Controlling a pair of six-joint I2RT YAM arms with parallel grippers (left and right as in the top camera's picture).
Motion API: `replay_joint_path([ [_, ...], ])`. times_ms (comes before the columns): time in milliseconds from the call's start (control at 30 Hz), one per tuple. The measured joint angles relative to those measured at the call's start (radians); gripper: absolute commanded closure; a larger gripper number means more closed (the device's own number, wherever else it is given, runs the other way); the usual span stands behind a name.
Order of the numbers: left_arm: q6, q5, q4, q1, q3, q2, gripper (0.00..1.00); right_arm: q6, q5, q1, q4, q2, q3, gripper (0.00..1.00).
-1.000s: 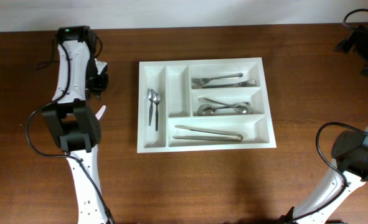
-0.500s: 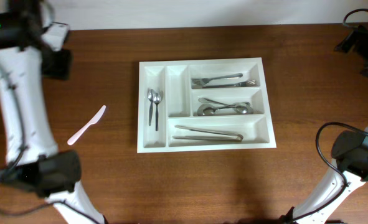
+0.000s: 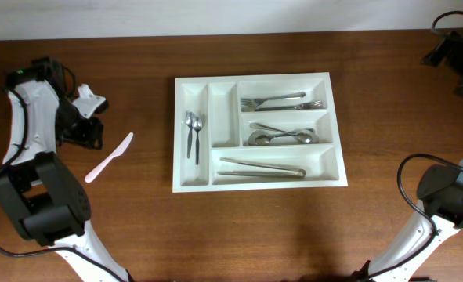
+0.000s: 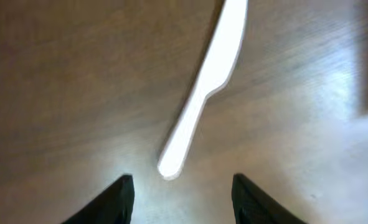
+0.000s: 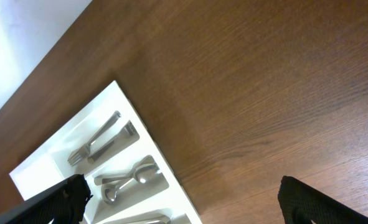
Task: Pack container
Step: 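Grasp the pink knife by its handle with the left gripper, then place the pink knife upright in the left compartment and release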
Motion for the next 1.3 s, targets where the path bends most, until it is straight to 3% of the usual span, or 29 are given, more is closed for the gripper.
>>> replay_joint_path([
  [267,0.098,-0.006,0.179,-0.007,-0.164,0.0,0.51,0.0,0.0,0.0,0.014,0.0,0.0,0.01],
  [700,0.12,-0.125,0.402,-0.13,-0.355,-0.012,0.57,-0.001,0.0,0.0,0.02,0.0,0.0,0.01],
  [767,0.12,-0.126,0.41,-0.13,-0.366,-0.019,0.63,0.0,0.0,0.0,0.02,0.0,0.0,0.01],
  [833,0.122,-0.127,0.414,-0.13,-0.373,-0.023,0.82,0.0,0.0,0.0,0.02,0.0,0.0,0.01],
  [933,0.116,-0.122,0.415,-0.129,-0.378,-0.025,0.96,0.0,0.0,0.0,0.02,0.0,0.0,0.01],
  [1300,0.061,-0.132,0.369,-0.13,-0.375,-0.029,0.98,0.0,0.0,0.0,0.001,0.0,0.0,0.01],
])
